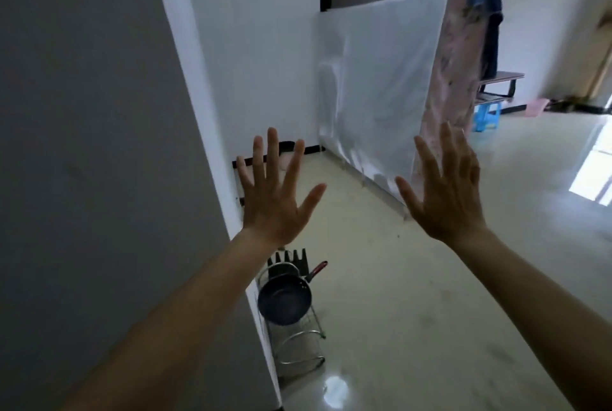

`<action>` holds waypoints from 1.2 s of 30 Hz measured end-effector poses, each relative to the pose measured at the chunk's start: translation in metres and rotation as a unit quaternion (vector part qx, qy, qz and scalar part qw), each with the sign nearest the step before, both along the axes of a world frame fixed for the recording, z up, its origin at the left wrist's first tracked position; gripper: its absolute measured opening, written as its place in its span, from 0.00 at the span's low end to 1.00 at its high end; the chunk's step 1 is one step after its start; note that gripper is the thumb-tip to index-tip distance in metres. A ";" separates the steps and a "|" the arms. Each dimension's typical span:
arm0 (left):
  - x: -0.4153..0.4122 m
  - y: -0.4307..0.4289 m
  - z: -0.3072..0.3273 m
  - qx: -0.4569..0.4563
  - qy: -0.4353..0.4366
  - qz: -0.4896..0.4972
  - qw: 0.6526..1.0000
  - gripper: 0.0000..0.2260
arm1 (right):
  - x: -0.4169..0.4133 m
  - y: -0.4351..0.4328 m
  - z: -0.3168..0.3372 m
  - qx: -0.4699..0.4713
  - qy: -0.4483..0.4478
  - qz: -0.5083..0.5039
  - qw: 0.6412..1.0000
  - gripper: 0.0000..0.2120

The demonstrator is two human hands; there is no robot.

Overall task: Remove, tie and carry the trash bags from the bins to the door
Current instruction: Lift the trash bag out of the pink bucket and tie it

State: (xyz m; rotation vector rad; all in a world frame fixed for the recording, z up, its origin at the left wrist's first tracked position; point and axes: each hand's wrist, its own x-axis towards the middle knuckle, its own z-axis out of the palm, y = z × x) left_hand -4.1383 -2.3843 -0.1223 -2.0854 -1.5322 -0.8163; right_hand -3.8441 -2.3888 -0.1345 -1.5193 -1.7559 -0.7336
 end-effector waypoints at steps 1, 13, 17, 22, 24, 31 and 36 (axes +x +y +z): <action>0.012 0.017 -0.002 -0.002 0.002 -0.005 1.000 0.36 | 0.013 0.015 0.001 -0.007 -0.004 -0.006 1.000 0.37; 0.107 0.276 -0.028 -0.011 -0.059 -0.050 0.997 0.30 | 0.060 0.221 -0.021 -0.044 -0.061 -0.053 0.996 0.37; 0.141 0.353 -0.021 -0.032 -0.054 -0.077 0.995 0.30 | 0.095 0.270 -0.007 -0.044 -0.097 -0.077 0.991 0.37; 0.186 0.447 -0.018 -0.009 -0.068 -0.105 0.992 0.30 | 0.149 0.357 -0.008 -0.027 -0.074 -0.099 0.992 0.37; 0.207 0.489 -0.027 -0.001 -0.063 -0.107 0.992 0.30 | 0.170 0.405 -0.021 -0.035 -0.047 -0.107 0.993 0.37; 0.272 0.660 -0.037 0.006 -0.048 -0.079 0.996 0.28 | 0.235 0.600 -0.044 -0.068 -0.031 -0.059 0.995 0.37; 0.287 0.768 -0.021 0.020 -0.037 -0.042 0.998 0.29 | 0.260 0.746 -0.019 -0.071 -0.008 -0.012 0.997 0.36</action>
